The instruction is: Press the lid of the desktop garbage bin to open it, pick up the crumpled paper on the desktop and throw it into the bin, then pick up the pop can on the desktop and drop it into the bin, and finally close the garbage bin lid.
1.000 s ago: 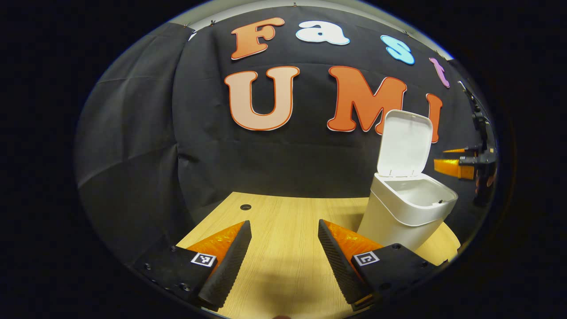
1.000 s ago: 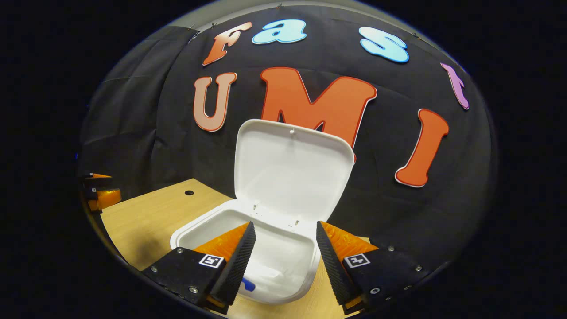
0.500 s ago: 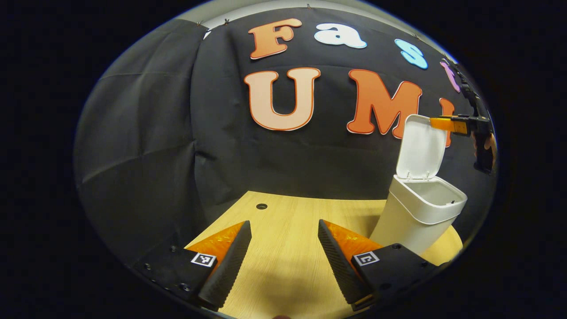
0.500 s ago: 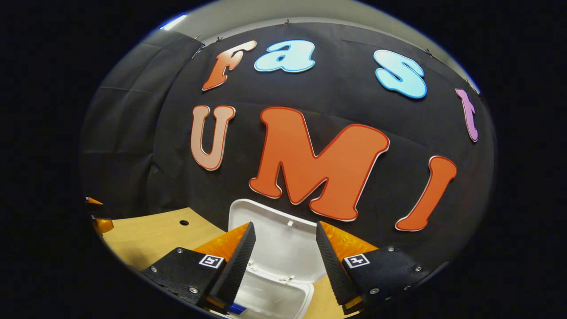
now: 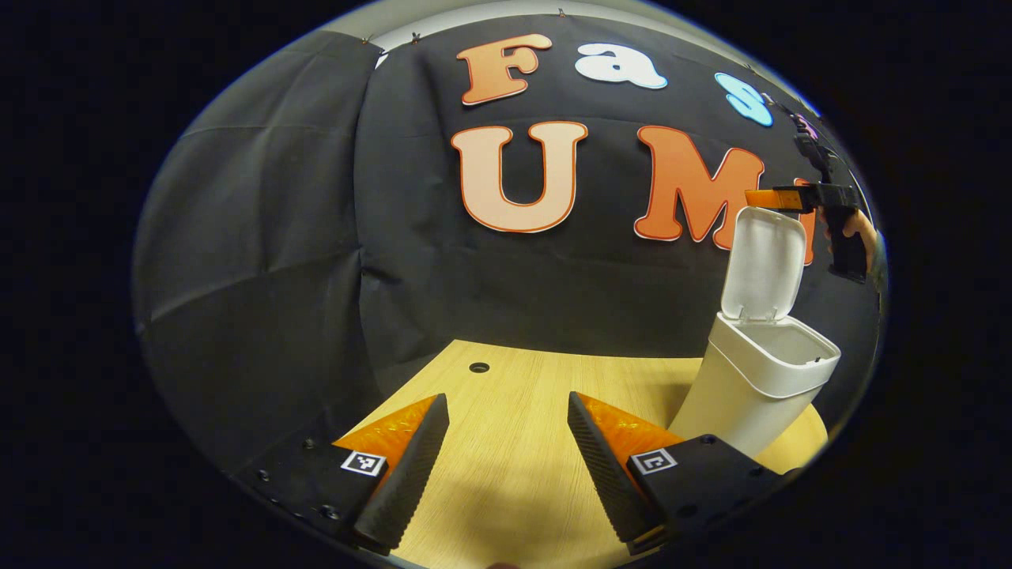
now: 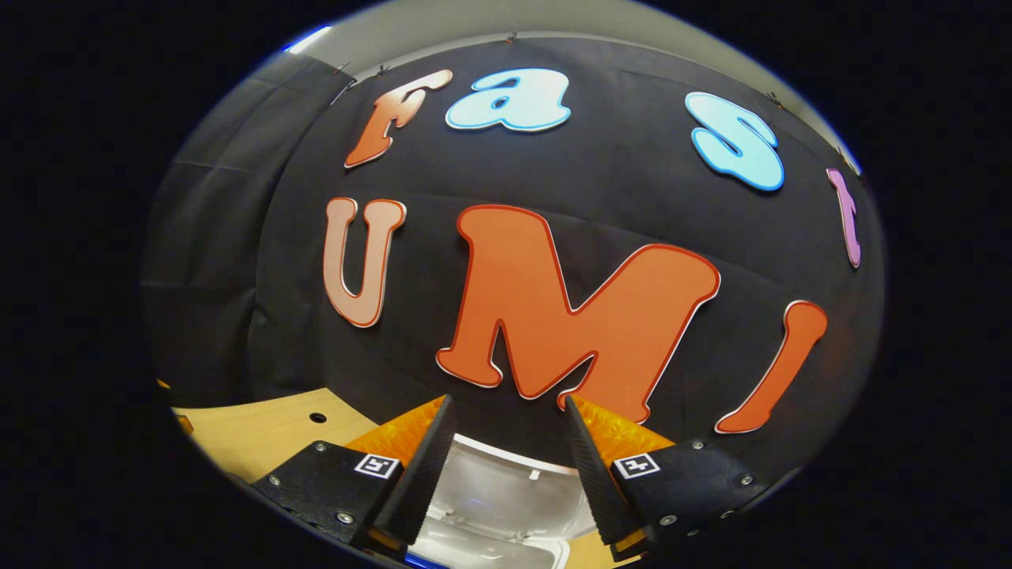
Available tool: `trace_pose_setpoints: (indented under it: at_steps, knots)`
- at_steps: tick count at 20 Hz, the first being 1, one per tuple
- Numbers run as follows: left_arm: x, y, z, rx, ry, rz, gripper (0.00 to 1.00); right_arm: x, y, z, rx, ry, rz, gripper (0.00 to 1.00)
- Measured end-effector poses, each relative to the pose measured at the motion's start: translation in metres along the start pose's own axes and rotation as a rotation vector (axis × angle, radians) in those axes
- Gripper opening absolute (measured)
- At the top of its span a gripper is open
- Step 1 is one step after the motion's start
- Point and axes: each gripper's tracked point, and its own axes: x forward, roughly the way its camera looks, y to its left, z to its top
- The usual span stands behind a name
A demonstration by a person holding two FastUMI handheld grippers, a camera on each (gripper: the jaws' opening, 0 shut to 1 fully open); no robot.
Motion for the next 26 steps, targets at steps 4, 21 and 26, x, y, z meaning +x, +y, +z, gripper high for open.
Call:
trace_pose_setpoints:
  at_steps: [4, 21, 26]
  knots:
    - [0.006, 0.001, -0.002, -0.001, 0.008, -0.019, 0.94, -0.010, 0.012, -0.001, -0.006, 0.002, 0.006, 0.75]
    - [0.047, -0.060, -0.005, 0.121, 0.038, -0.351, 0.96, -0.089, 0.040, -0.034, 0.049, 0.078, -0.082, 0.75]
    - [0.055, -0.072, 0.001, 0.144, 0.028, -0.442, 0.96, -0.112, 0.048, -0.065, -0.024, 0.162, -0.147, 0.75]
